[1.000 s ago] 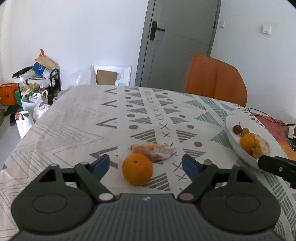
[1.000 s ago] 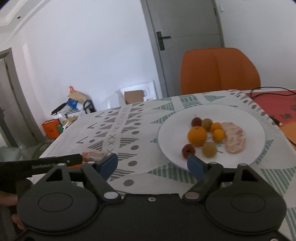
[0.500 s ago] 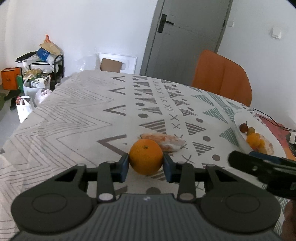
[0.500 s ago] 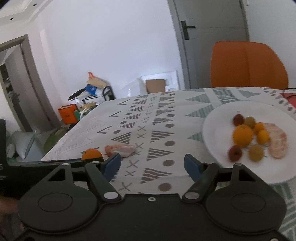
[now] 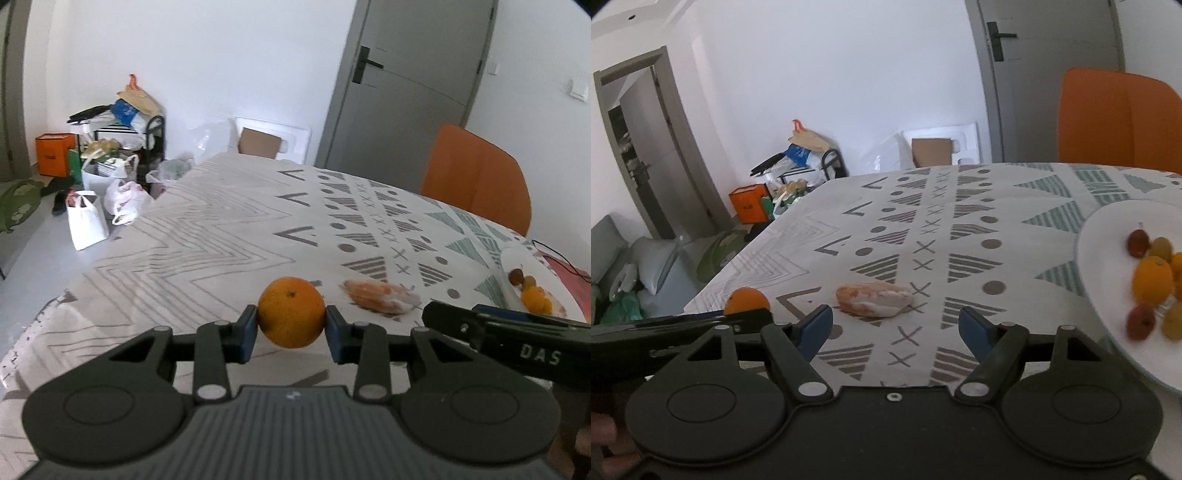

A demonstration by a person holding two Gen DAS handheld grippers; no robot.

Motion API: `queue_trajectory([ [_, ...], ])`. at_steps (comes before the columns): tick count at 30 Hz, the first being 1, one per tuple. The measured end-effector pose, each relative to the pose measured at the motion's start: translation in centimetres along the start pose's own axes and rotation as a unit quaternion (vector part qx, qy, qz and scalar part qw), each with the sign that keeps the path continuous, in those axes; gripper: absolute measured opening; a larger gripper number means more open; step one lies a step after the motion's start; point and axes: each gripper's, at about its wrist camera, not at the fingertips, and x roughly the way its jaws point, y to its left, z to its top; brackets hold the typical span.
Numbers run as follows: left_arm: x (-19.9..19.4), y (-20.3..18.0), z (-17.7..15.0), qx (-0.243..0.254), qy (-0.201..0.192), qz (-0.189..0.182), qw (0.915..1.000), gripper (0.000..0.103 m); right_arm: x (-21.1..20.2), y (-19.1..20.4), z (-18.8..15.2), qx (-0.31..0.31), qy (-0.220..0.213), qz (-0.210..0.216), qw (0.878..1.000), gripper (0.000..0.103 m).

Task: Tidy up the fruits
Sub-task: 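Grasp the last orange with the left gripper while the right gripper grasps the peeled orange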

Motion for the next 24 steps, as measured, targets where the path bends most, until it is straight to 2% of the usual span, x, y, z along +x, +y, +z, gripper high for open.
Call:
queue_trajectory([
  [9, -1.1, 1.8, 0.3, -0.012, -0.012, 0.022, 0.9996, 0.037, 3.7, 0.7, 0.4, -0.006, 0.028, 0.004, 1.000, 0.074],
  [24, -1.9, 4.2, 0.2, -0.028, -0.014, 0.047, 0.9984, 0.037, 6.3, 3.7, 1.2, -0.047, 0.029, 0.006, 0.998, 0.079],
])
